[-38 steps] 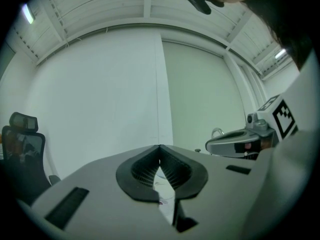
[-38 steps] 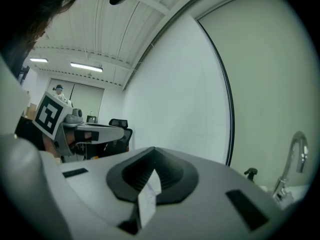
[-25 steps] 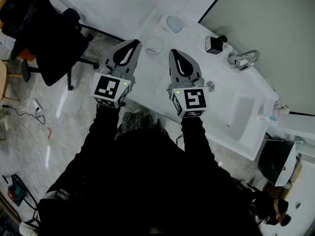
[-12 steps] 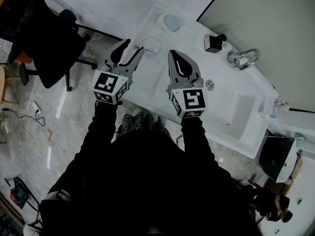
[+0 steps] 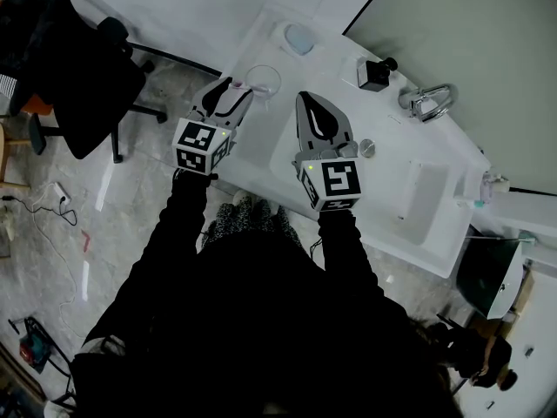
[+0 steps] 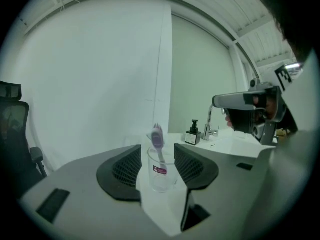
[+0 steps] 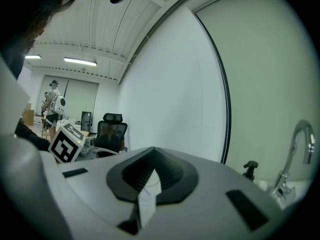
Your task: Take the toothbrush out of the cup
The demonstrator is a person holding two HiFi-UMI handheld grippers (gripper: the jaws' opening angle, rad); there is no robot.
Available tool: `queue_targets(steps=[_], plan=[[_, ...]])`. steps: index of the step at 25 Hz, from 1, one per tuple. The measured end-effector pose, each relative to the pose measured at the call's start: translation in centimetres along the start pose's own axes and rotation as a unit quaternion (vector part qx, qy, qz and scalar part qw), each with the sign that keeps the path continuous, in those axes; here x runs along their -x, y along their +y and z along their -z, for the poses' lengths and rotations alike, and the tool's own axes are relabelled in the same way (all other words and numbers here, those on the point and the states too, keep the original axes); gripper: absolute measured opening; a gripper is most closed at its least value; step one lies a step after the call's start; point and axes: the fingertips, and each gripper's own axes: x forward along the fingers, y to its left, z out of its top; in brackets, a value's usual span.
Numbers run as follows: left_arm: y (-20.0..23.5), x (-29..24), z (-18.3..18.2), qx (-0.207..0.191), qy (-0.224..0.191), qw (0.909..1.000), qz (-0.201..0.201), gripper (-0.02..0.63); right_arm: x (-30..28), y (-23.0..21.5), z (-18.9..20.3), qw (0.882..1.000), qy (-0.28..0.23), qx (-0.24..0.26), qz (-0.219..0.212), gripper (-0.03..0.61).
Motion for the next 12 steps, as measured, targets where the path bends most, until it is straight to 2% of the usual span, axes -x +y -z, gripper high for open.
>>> queue_targets(steps=[8, 10, 12], plan=[[-0.4, -1.0, 0.7, 0.000, 0.008, 0.9997, 0.022, 0.192, 0.0, 0.0, 0.4, 1.000, 0.004, -0.001, 0.002, 0.003], [-0.6, -1.3, 0.8, -0.005, 0.008, 0.9996, 0.028, 0.168, 0.1, 0.1, 0.4, 1.000, 0.006, 0.000, 0.001, 0.003], [-0.4, -1.5, 0.8, -0.009, 0.010, 0.9996, 0.025, 0.113, 0.1, 0.4, 0.4, 1.000, 0.006, 0.002, 0.000, 0.003]])
